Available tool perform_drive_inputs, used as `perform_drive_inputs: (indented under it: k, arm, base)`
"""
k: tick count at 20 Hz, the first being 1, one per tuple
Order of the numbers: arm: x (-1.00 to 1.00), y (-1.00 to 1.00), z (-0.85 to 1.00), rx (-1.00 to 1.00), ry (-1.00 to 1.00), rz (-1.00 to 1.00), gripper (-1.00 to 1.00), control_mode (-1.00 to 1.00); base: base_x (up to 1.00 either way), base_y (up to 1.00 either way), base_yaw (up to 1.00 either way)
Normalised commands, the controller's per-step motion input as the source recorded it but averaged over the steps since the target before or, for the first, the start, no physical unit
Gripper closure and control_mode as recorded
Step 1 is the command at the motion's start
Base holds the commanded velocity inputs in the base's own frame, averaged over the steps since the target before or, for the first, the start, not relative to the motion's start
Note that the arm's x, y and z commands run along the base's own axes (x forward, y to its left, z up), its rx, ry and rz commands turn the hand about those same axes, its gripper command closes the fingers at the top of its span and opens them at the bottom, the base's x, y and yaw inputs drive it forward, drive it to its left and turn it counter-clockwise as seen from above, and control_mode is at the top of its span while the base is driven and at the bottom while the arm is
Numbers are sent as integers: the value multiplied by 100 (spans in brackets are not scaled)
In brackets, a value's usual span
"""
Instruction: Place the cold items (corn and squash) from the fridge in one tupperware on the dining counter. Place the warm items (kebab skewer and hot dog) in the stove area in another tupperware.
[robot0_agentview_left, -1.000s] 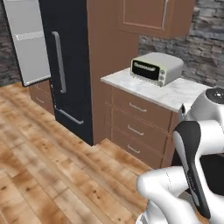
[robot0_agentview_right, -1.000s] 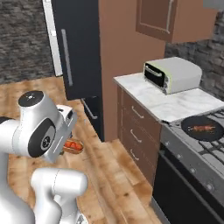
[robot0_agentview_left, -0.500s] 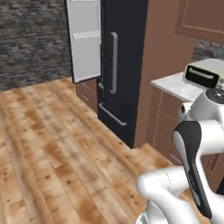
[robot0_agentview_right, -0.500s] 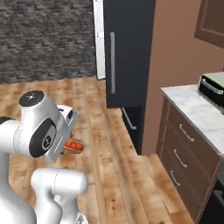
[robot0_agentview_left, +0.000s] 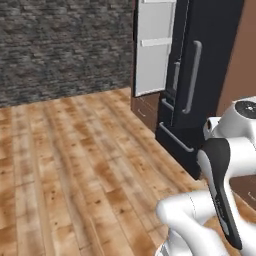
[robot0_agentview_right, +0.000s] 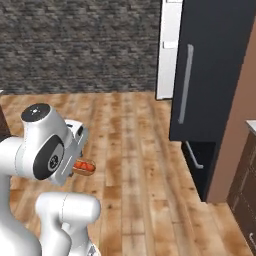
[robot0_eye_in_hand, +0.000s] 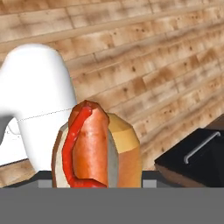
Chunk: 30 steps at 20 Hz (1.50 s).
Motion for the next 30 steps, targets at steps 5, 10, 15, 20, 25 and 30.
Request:
perform_drive_inputs:
  k: [5, 10, 15, 20, 25, 30]
  arm:
    - [0, 0, 0, 0, 0, 0, 100, 100]
    - [0, 0, 0, 0, 0, 0, 100, 100]
    - [0, 0, 0, 0, 0, 0, 100, 100]
    - [0, 0, 0, 0, 0, 0, 100, 100]
    - [0, 0, 0, 0, 0, 0, 100, 100]
    - [0, 0, 0, 0, 0, 0, 100, 100]
  base:
    - [83, 80, 31]
    - [96, 67, 30]
    - [100, 57, 31]
    - [100, 42, 33]
    - [100, 20, 37]
    - [100, 0, 43]
